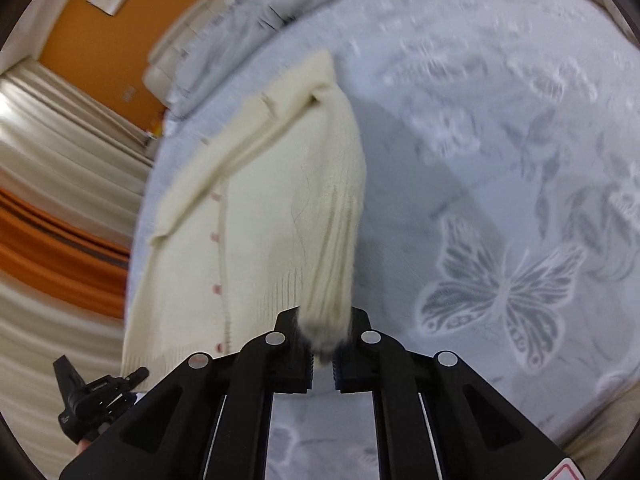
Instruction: Fold small clothes
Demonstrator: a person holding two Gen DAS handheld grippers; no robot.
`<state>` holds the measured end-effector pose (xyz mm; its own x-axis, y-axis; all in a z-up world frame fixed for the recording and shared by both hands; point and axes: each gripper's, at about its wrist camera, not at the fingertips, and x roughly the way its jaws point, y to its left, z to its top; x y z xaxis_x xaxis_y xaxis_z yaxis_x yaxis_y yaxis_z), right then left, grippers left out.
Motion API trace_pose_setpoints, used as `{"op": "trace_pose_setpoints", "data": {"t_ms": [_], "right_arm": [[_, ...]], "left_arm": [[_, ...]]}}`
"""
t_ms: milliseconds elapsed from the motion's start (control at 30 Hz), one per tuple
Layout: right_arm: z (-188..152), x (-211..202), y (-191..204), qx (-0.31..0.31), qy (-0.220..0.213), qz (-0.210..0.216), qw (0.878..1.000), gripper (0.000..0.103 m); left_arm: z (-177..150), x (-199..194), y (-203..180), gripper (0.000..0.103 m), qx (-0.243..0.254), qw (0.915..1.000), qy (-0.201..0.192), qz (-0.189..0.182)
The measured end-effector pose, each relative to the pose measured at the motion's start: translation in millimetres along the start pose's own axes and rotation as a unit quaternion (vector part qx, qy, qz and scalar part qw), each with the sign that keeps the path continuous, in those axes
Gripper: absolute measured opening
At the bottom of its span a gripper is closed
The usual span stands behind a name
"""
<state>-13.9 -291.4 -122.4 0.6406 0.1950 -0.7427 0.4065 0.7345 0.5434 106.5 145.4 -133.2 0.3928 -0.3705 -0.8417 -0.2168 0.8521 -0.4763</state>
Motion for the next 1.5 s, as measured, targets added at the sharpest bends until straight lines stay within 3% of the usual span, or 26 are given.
{"op": "trace_pose_setpoints", "data": {"t_ms": [133, 233, 500, 567, 633, 700, 800, 900, 967, 1067, 1167, 1200, 1233, 1300, 1333, 1400, 1500], "right_arm": [[-11.0, -36.5, -4.4, -0.026, 0.002, 0.005, 1.0, 0.006], [-42.2, -68.1, -23.3, -0.037, 0.026, -0.004, 0.999, 0.006], [-141.2, -172.5, -45.3, -0.085, 0.085, -0.008, 0.993, 0.006], [-151.8, -200.5, -42.4, -0.091, 0.08, 0.007, 0.993, 0.006], [-135.8, -219.1, -29.7, -0.091, 0.051, 0.037, 0.994, 0.006], [-114.0, -224.4, -17.5, -0.093, 0.013, 0.052, 0.994, 0.007], [-61.0, -200.9, -11.2, -0.074, -0.029, 0.073, 0.994, 0.007], [-17.0, -142.9, -17.0, -0.051, -0.032, 0.056, 0.997, 0.007], [6.9, -94.9, -22.6, -0.034, -0.016, 0.043, 0.998, 0.008], [25.1, -39.0, -23.8, -0.029, 0.003, 0.007, 1.0, 0.014], [35.7, -10.4, -24.8, -0.029, -0.002, -0.037, 0.999, 0.018], [40.6, -8.5, -27.1, -0.021, -0.009, -0.048, 0.999, 0.024], [43.5, -8.5, -29.6, -0.015, -0.013, -0.05, 0.999, 0.045], [45.6, -22.0, -36.3, 0.003, -0.049, -0.052, 0.997, 0.075], [45.7, -27.0, -37.9, 0.0, -0.062, -0.054, 0.997, 0.079], [48.3, -22.5, -39.3, -0.031, -0.057, -0.069, 0.995, 0.079], [53.1, 7.6, -44.5, -0.055, -0.022, -0.1, 0.993, 0.079]], "left_arm": [[-14.1, -38.5, -9.8, 0.008, 0.026, 0.9995, -0.003, -0.016], [-43.1, -64.6, -6.9, 0.008, 0.047, 0.9987, 0.007, -0.02], [-155.2, -146.6, 21.5, 0.008, 0.081, 0.9951, 0.054, -0.02], [-173.7, -172.1, 27.9, 0.008, 0.067, 0.9954, 0.061, -0.031], [-179.1, -196.8, 23.7, 0.008, 0.058, 0.9963, 0.05, -0.04], [-170.2, -213.7, 11.2, 0.008, 0.072, 0.9959, 0.022, -0.051], [-129.9, -211.3, -21.7, 0.008, 0.115, 0.9912, -0.026, -0.061], [-78.1, -168.7, -50.0, 0.009, 0.142, 0.9877, -0.051, -0.041], [-42.6, -120.1, -69.3, 0.01, 0.159, 0.9853, -0.058, -0.025], [-6.2, -53.7, -78.5, 0.014, 0.141, 0.989, -0.042, -0.005], [17.3, 6.3, -69.9, 0.018, 0.104, 0.9941, -0.025, 0.019], [20.7, 18.1, -64.7, 0.023, 0.092, 0.995, -0.024, 0.032], [23.2, 26.3, -61.2, 0.027, 0.082, 0.9953, -0.028, 0.044], [23.4, 19.7, -56.3, 0.053, 0.066, 0.996, -0.045, 0.04], [22.9, 8.4, -54.4, 0.061, 0.069, 0.9949, -0.069, 0.025], [20.3, -9.5, -54.8, 0.09, 0.093, 0.9877, -0.12, 0.038], [24.6, -1.4, -56.7, 0.091, 0.136, 0.9828, -0.114, 0.05]]}}
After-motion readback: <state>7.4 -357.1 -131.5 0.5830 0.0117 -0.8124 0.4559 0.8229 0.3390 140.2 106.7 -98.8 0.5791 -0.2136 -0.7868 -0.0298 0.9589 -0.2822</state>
